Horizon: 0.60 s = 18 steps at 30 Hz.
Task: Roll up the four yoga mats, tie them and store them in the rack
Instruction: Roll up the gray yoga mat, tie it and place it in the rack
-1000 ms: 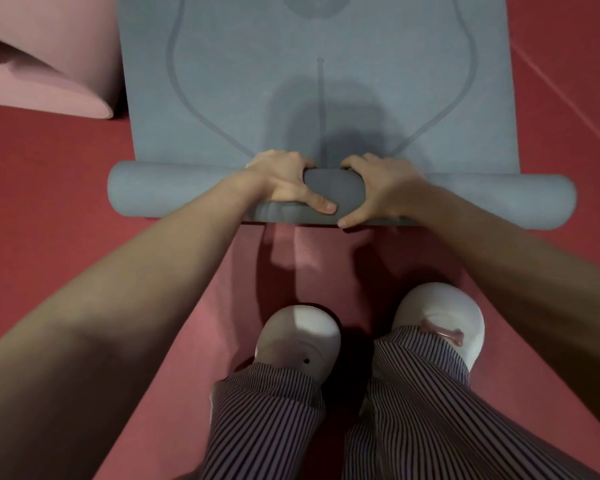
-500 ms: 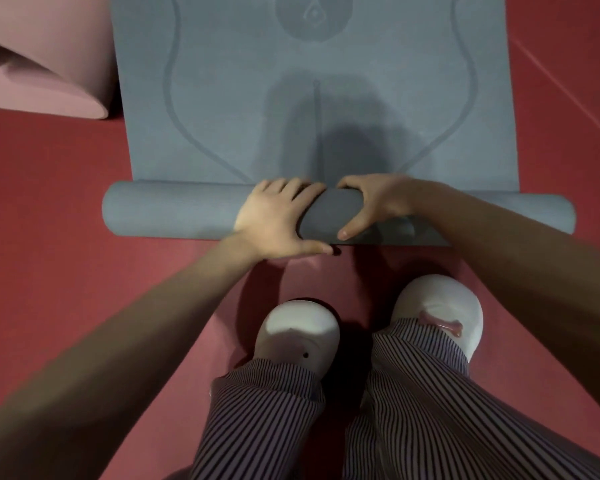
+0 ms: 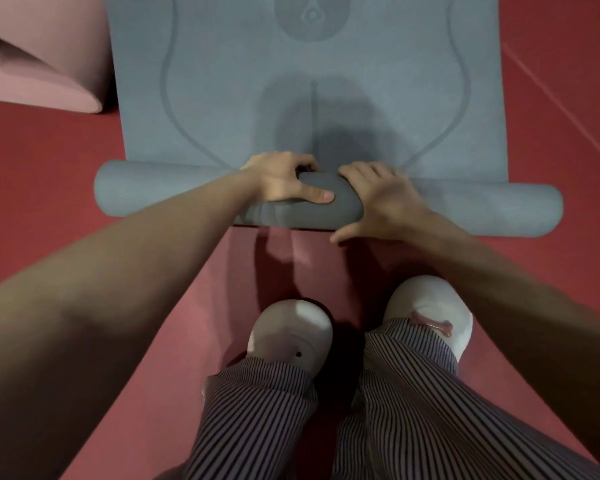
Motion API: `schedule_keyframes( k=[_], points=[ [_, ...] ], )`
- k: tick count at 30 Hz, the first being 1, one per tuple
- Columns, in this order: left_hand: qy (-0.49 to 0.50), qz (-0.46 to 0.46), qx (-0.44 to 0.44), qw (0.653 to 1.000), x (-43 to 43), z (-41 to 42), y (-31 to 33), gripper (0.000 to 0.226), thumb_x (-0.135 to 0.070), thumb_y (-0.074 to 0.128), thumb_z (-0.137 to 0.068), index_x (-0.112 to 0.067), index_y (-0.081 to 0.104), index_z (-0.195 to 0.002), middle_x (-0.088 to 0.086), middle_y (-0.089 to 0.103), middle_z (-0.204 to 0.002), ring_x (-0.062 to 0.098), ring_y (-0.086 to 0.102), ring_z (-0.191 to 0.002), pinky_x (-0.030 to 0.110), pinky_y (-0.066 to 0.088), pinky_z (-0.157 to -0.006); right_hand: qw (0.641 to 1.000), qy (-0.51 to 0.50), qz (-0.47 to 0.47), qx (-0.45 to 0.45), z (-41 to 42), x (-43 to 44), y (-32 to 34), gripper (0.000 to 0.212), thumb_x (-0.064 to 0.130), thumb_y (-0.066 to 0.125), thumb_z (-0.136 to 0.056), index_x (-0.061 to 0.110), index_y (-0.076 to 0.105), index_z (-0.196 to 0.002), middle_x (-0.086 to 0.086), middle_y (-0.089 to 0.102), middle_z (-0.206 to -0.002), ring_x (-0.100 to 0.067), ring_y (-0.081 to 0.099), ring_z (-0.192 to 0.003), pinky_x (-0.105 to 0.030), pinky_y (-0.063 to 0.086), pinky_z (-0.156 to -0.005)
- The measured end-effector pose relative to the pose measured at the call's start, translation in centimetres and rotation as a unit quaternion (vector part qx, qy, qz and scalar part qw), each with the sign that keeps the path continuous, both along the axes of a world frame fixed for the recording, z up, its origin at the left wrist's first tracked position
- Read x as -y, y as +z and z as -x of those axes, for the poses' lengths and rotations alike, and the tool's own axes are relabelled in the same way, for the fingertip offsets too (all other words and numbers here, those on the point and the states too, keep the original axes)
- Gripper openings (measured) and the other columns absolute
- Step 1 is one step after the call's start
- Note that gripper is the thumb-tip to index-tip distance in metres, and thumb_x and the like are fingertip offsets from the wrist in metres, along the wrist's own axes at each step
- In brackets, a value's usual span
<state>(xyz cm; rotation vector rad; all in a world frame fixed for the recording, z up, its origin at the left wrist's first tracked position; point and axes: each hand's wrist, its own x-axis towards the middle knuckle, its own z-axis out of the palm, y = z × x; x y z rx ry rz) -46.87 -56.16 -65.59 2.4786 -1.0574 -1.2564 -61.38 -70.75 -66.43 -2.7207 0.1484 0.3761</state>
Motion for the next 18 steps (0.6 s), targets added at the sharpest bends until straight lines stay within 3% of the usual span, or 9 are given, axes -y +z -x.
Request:
schedule_keyframes(
  k=[4, 7, 11, 14, 18],
  points=[
    [-0.014, 0.017, 0.02, 1.0, 0.0, 0.1, -0.3, 0.08, -0.087, 0.045, -0.055, -0.036, 0.059, -0.114, -0.006, 0.065, -0.105, 0.02, 0.059, -0.099, 0.038, 0.046, -0.091, 0.998, -0.019, 0.043, -0.037, -1.1, -0.4, -0.1, 0.102, 0.071, 0.074, -0.048, 0.019, 0.044, -0.13, -0.001, 0.051, -0.124, -0.026, 0.05, -0.113, -0.04, 0.037, -0.095],
    [-0.014, 0.021, 0.065, 0.998, -0.3, 0.4, -0.2, 0.083, -0.091, 0.035, -0.056, -0.037, 0.06, -0.114, -0.007, 0.066, -0.107, 0.019, 0.06, -0.101, 0.039, 0.047, -0.09, 0.998, -0.022, 0.017, -0.051, -2.0, 0.2, -0.2, 0.094, 0.071, 0.074, -0.049, 0.023, 0.044, -0.124, 0.001, 0.053, -0.117, -0.024, 0.052, -0.107, -0.037, 0.039, -0.094],
    [0.018, 0.102, 0.147, 0.984, -0.7, 1.7, -0.4, 0.079, -0.083, 0.033, -0.067, -0.031, 0.061, -0.118, -0.005, 0.065, -0.114, 0.019, 0.058, -0.106, 0.032, 0.042, -0.086, 0.997, -0.023, -0.014, -0.078, -2.7, 0.9, 0.0, 0.093, 0.071, 0.074, -0.051, 0.023, 0.044, -0.125, 0.001, 0.057, -0.117, -0.024, 0.056, -0.106, -0.035, 0.042, -0.09],
    [-0.026, 0.102, 0.178, 0.978, -1.6, 2.2, -0.4, 0.095, -0.084, 0.024, -0.062, -0.026, 0.054, -0.131, -0.001, 0.061, -0.126, 0.022, 0.055, -0.116, 0.033, 0.034, -0.094, 0.996, -0.026, -0.031, -0.081, -2.9, 1.2, -0.1, 0.092, 0.071, 0.073, -0.052, 0.025, 0.043, -0.126, 0.003, 0.057, -0.118, -0.021, 0.057, -0.107, -0.034, 0.043, -0.089],
    [-0.133, 0.003, 0.227, 0.965, -2.0, 2.5, -0.1, 0.112, -0.08, 0.063, -0.053, -0.032, 0.027, -0.147, 0.003, 0.044, -0.141, 0.029, 0.043, -0.127, 0.04, 0.028, -0.104, 0.998, -0.02, -0.006, -0.061, -2.7, 1.1, -0.5, 0.091, 0.071, 0.073, -0.054, 0.023, 0.044, -0.125, 0.001, 0.057, -0.117, -0.02, 0.055, -0.109, -0.033, 0.037, -0.09]
  ],
)
